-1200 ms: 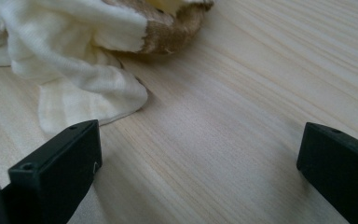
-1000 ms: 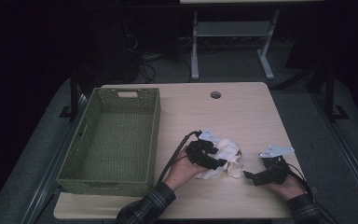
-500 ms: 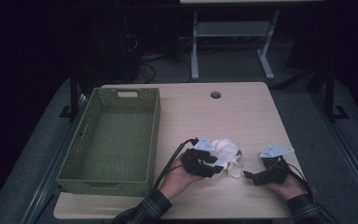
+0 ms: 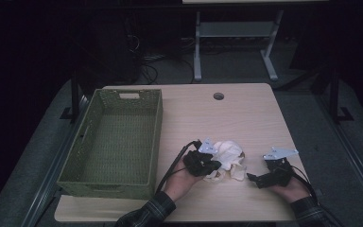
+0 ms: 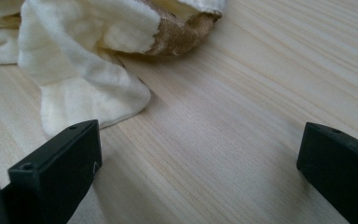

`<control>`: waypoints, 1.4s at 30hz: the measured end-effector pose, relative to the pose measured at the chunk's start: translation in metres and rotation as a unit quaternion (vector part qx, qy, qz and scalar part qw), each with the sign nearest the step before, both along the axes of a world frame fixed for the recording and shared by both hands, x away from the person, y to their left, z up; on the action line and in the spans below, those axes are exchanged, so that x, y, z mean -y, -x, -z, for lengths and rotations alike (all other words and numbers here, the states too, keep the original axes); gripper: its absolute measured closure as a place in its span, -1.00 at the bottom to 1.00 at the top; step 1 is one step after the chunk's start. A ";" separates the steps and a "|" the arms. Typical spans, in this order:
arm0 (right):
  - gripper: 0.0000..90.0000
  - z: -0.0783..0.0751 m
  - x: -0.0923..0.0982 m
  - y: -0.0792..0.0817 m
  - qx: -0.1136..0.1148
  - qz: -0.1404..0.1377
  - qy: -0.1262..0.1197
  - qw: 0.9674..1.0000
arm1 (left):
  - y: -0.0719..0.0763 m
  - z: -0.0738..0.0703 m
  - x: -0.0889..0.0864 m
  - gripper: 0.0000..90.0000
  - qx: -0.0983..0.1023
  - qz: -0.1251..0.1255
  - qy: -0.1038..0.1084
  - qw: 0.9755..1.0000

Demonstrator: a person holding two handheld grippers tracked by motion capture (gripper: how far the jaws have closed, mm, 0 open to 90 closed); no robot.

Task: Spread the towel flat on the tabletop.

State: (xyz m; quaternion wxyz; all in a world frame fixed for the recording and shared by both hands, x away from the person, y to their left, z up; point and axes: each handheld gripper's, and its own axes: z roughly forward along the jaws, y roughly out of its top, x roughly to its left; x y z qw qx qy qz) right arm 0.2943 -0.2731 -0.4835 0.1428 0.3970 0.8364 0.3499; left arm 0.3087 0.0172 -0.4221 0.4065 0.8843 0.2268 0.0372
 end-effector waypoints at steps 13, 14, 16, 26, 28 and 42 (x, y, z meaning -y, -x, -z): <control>-1.00 0.000 0.000 0.000 0.000 0.000 0.000 1.000 | -0.026 -0.019 -0.019 0.94 0.029 -0.096 0.017 0.995; -1.00 0.000 0.000 0.000 0.000 0.000 0.000 1.000 | -0.028 -0.016 -0.019 0.94 0.028 -0.105 0.012 0.994; -1.00 0.000 0.000 0.000 0.000 0.000 0.000 1.000 | -0.033 -0.010 -0.018 0.94 0.024 -0.116 -0.004 0.993; -0.48 -0.007 0.005 0.002 0.012 -0.004 -0.003 1.000 | -0.032 0.003 -0.025 0.44 0.017 -0.142 -0.009 0.990; -0.40 -0.009 0.006 0.002 0.012 -0.004 -0.011 1.000 | -0.028 -0.001 -0.027 0.40 0.021 -0.142 -0.001 0.990; 0.23 -0.040 0.006 -0.017 0.017 -0.029 -0.093 0.995 | -0.001 0.005 -0.021 0.18 -0.017 -0.078 0.029 0.996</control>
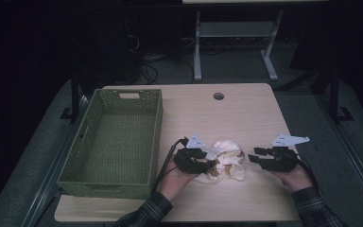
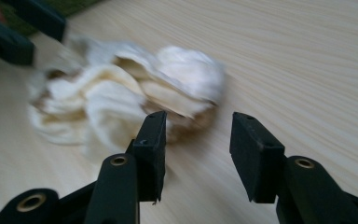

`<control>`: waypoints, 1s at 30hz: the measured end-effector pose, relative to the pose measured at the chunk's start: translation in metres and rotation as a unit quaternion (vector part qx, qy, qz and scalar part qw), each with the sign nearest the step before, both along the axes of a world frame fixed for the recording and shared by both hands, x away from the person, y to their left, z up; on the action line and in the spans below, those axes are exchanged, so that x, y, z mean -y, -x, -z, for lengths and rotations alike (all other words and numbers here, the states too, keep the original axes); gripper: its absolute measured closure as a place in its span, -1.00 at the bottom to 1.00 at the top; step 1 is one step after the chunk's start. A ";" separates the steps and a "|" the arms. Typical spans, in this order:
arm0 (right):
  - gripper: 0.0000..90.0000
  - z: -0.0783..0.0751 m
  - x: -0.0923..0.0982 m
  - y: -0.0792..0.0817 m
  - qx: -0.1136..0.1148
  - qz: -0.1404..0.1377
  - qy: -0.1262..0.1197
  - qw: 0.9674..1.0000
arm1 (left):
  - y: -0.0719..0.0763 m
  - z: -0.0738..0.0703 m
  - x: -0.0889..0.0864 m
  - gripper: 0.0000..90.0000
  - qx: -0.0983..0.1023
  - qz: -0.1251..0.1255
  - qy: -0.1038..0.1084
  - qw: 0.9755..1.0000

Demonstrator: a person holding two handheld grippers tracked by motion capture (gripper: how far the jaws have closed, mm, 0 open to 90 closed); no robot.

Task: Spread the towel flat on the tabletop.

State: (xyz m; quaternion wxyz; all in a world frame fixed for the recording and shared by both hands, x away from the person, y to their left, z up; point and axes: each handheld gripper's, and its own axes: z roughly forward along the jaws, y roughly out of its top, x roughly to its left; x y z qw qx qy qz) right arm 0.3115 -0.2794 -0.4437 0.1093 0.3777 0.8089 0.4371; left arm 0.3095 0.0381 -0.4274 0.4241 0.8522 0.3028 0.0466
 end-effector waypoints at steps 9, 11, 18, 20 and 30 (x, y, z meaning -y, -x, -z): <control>0.21 -0.021 -0.016 -0.014 -0.007 -0.038 -0.010 0.999 | 0.001 0.009 0.009 0.12 -0.008 0.018 -0.002 1.000; 0.19 -0.022 -0.018 -0.016 -0.010 -0.043 -0.015 0.999 | 0.001 0.010 0.009 0.12 -0.007 0.020 -0.001 1.000; 0.12 -0.030 -0.024 -0.032 -0.035 -0.099 0.020 0.994 | -0.003 0.015 0.013 0.12 -0.006 0.027 -0.009 1.000; 0.11 -0.030 -0.026 -0.033 -0.042 -0.111 0.031 0.992 | -0.003 0.018 0.017 0.15 -0.003 0.031 -0.017 0.999; 0.64 -0.008 -0.038 -0.029 -0.057 -0.132 0.061 0.988 | -0.005 0.020 0.019 0.90 -0.013 0.034 -0.025 0.999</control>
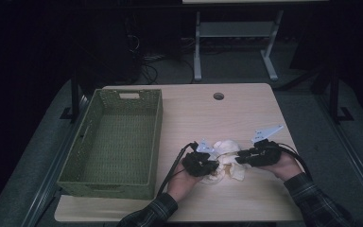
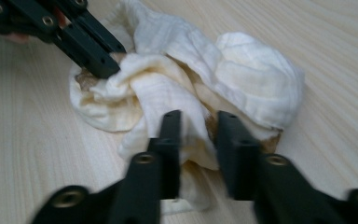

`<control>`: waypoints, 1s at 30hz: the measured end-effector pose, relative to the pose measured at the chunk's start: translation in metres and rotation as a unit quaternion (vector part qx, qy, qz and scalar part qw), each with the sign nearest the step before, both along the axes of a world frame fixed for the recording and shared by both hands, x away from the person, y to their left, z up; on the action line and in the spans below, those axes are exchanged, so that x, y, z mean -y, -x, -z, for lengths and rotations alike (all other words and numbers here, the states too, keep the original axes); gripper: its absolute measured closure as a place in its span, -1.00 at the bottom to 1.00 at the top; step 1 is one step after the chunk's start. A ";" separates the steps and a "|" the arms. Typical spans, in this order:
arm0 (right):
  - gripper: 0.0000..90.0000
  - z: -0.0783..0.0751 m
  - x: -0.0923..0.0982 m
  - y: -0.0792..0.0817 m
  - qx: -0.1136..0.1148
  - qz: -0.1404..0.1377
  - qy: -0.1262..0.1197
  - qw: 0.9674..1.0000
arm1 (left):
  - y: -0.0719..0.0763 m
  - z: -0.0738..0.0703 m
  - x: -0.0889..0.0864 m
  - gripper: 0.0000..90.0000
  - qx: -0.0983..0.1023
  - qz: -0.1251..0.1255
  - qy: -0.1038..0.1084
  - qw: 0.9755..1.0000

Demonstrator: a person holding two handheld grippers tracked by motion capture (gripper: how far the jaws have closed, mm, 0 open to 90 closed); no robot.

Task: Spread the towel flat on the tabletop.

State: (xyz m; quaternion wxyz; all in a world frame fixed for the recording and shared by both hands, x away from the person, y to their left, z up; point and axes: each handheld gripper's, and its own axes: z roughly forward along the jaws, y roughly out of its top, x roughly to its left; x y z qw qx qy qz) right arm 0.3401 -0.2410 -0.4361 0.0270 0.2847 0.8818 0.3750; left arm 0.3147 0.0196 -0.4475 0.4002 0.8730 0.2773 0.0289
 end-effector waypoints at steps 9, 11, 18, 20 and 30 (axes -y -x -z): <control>0.95 -0.001 0.019 0.002 0.003 0.014 0.000 1.000 | 0.000 -0.007 -0.007 0.93 0.009 -0.012 -0.015 1.000; 0.96 -0.002 0.024 0.004 0.007 0.023 0.004 1.000 | -0.001 -0.008 -0.009 0.94 0.013 -0.017 -0.020 1.000; 0.95 -0.013 0.047 0.006 0.014 0.018 -0.009 1.000 | -0.001 -0.009 -0.001 0.94 0.017 -0.008 -0.018 1.000; 0.93 -0.014 0.051 0.007 0.016 0.021 -0.020 0.999 | 0.001 -0.008 0.000 0.93 0.017 -0.006 -0.019 1.000; 0.57 -0.006 0.049 0.028 0.019 0.039 -0.066 0.997 | -0.005 -0.013 0.003 0.61 0.023 -0.007 0.001 1.000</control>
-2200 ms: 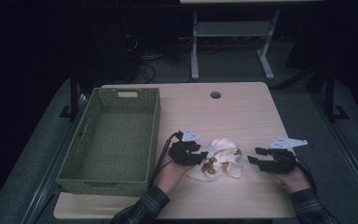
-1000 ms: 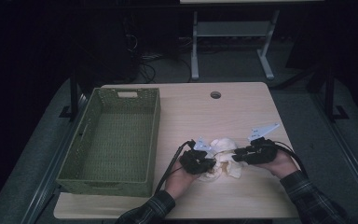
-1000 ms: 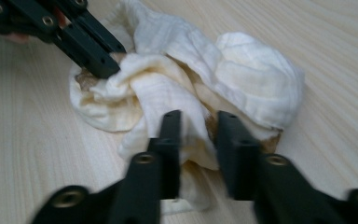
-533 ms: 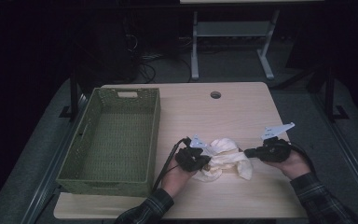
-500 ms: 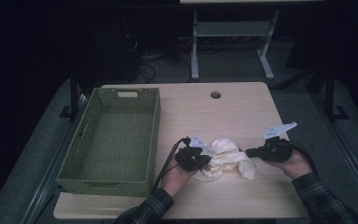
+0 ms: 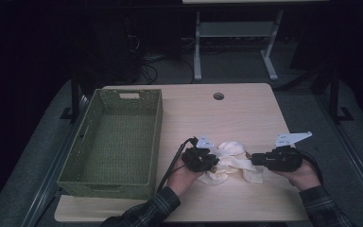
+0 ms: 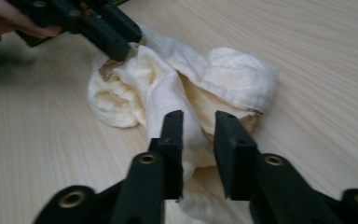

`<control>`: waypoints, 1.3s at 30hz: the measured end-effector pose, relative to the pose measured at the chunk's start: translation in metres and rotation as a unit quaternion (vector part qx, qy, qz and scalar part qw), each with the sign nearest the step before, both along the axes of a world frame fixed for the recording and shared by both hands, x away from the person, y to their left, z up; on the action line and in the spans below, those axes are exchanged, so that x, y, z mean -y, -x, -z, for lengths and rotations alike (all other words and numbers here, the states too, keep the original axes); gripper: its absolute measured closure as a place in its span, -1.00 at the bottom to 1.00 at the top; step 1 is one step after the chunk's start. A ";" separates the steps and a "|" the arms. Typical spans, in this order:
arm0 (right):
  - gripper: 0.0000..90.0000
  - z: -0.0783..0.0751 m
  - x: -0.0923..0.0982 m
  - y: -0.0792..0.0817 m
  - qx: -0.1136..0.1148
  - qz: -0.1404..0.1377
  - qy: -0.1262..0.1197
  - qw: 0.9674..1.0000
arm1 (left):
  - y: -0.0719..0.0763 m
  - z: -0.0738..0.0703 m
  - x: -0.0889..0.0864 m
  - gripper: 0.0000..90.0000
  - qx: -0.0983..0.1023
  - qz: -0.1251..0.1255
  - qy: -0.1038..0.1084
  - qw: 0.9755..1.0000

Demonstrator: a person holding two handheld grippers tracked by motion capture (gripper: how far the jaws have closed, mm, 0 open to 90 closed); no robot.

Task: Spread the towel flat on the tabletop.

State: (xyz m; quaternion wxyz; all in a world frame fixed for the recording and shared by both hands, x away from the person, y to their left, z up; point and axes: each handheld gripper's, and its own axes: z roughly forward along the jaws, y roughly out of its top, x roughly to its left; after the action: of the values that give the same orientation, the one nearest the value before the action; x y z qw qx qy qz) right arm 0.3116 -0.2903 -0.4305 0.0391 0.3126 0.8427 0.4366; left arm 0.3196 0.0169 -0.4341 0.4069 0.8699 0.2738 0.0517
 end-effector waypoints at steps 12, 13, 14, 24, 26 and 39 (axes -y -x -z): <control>0.50 0.008 0.001 -0.034 0.001 0.042 0.015 0.999 | 0.025 0.007 0.014 0.29 -0.012 0.035 0.007 0.999; 0.49 0.009 -0.002 -0.037 0.003 0.040 0.017 0.999 | 0.026 0.009 0.016 0.30 -0.017 0.041 0.004 0.999; 0.49 0.010 -0.007 -0.041 0.000 0.040 0.014 0.999 | 0.027 0.011 0.018 0.30 -0.016 0.042 0.001 0.999; 0.93 0.027 -0.035 -0.062 -0.026 0.033 0.042 0.998 | 0.020 0.023 0.024 0.77 0.008 0.047 -0.061 0.997; 0.94 0.022 -0.030 -0.060 -0.017 0.033 0.040 0.999 | 0.018 0.020 0.020 0.82 0.007 0.041 -0.067 0.997; 0.94 0.004 0.001 -0.031 -0.007 0.044 0.024 0.999 | 0.003 0.003 -0.014 0.70 0.009 -0.028 -0.050 0.998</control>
State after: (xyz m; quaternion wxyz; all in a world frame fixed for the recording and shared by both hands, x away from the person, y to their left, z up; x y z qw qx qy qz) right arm 0.3427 -0.2909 -0.4341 0.0602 0.3511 0.8387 0.4120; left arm 0.3168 0.0309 -0.4368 0.3636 0.8809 0.2909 0.0847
